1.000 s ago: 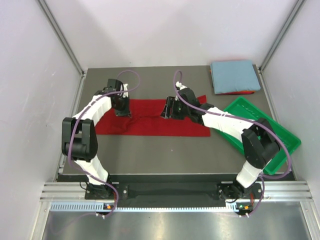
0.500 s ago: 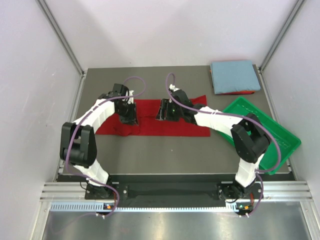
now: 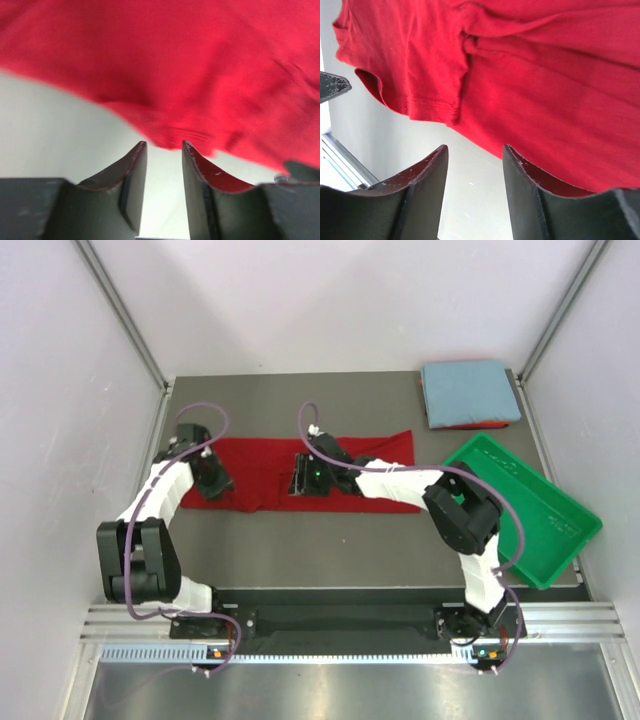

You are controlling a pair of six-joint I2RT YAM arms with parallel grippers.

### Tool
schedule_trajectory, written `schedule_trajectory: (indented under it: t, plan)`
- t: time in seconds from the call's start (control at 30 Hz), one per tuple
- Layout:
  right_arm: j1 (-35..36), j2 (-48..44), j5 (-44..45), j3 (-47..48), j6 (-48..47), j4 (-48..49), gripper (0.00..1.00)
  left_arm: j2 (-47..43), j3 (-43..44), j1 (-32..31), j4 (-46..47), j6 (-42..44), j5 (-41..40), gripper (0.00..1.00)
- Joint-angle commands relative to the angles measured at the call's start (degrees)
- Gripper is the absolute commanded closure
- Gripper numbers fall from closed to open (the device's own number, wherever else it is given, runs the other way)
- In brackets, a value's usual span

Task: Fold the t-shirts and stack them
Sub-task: Fold the tshirt

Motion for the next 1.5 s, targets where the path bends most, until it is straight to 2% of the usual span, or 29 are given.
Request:
schedule_trajectory:
  t: [0.0, 0.17, 0.4, 0.63, 1.13, 1.3, 1.47]
  plan:
    - [2.2, 2.9, 0.5, 4.8, 2.3, 2.2, 0.53, -4.3, -5.3, 5.7, 6.0, -6.2, 3.2, 0.6]
    - [3.5, 6.9, 0.4, 8.6, 3.0, 1.8, 0.55, -6.3, -6.6, 7.1, 7.4, -7.6, 0.0, 0.53]
    - [3.9, 9.2, 0.9, 10.5, 4.1, 2.1, 0.57, -4.9, -7.9, 10.7, 10.3, -9.8, 1.3, 0.49]
    - [4.0, 11.7, 0.4, 12.4, 4.5, 1.6, 0.63, -2.7, -8.4, 11.9, 13.8, -10.8, 5.4, 0.5]
    - [4.7, 13.9, 1.0, 13.3, 6.0, 1.2, 0.64, 2.4, -9.7, 12.3, 16.9, -11.8, 9.1, 0.55]
    - [5.0, 14.4, 0.7, 13.5, 6.6, 1.5, 0.64, 2.9, -10.0, 12.4, 16.9, -11.4, 9.4, 0.62]
    - [5.2, 14.8, 0.7, 13.9, 6.9, 1.8, 0.66, 2.2, -9.7, 12.5, 16.2, -10.5, 8.3, 0.82]
